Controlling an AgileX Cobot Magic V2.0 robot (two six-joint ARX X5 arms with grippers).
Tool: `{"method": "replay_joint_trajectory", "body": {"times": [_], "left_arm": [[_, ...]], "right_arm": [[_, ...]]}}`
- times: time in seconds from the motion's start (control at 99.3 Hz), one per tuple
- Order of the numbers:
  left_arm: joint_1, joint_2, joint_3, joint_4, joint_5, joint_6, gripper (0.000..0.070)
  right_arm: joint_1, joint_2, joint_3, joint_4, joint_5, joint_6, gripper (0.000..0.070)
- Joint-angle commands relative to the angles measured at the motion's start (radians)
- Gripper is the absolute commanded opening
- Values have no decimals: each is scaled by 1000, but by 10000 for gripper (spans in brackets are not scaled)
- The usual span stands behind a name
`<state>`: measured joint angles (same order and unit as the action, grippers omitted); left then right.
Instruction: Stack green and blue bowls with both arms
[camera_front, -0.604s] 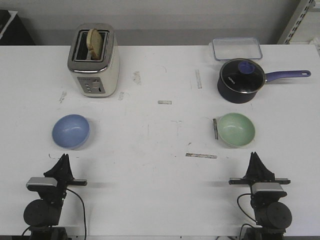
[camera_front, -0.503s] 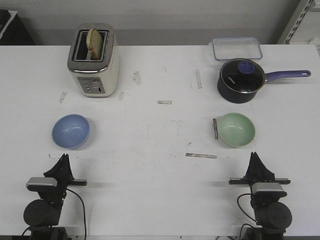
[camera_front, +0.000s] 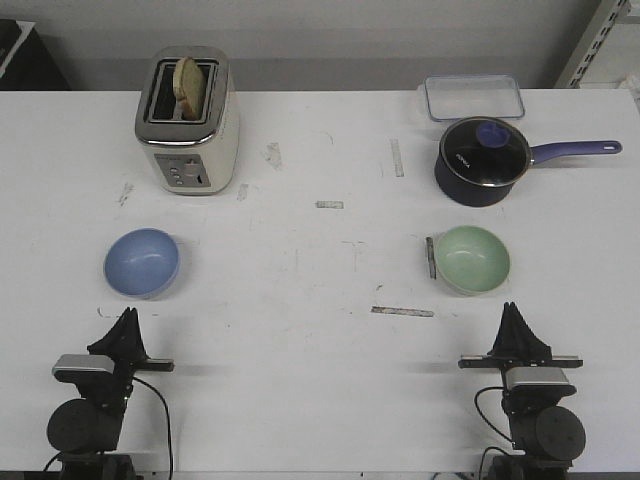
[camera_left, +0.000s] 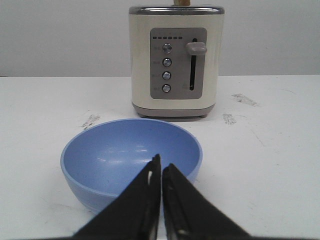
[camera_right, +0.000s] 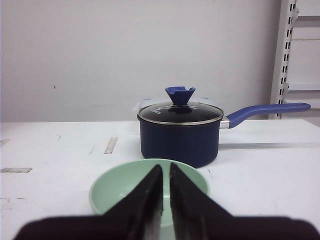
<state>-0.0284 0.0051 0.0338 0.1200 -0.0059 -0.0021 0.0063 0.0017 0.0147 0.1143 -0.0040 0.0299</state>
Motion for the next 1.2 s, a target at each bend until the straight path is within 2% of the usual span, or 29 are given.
{"method": "replay_joint_trajectory", "body": {"times": [0.0, 0.312, 0.524, 0.785, 1.037, 1.188], "left_arm": [[0, -2, -21, 14, -2, -6, 1], [0, -2, -21, 14, -2, -6, 1], [0, -2, -21, 14, -2, -6, 1], [0, -2, -21, 14, -2, -6, 1], [0, -2, -21, 14, -2, -6, 1], [0, -2, -21, 14, -2, -6, 1]], "right_arm": [[-1, 0, -2, 9, 5, -3, 13], [0, 0, 5, 9, 3, 0, 12], [0, 65, 129, -182, 6, -1, 11], [0, 285, 280, -198, 5, 2, 11], [0, 568, 436, -198, -5, 51, 11], [1, 732, 531, -198, -33, 51, 11]]}}
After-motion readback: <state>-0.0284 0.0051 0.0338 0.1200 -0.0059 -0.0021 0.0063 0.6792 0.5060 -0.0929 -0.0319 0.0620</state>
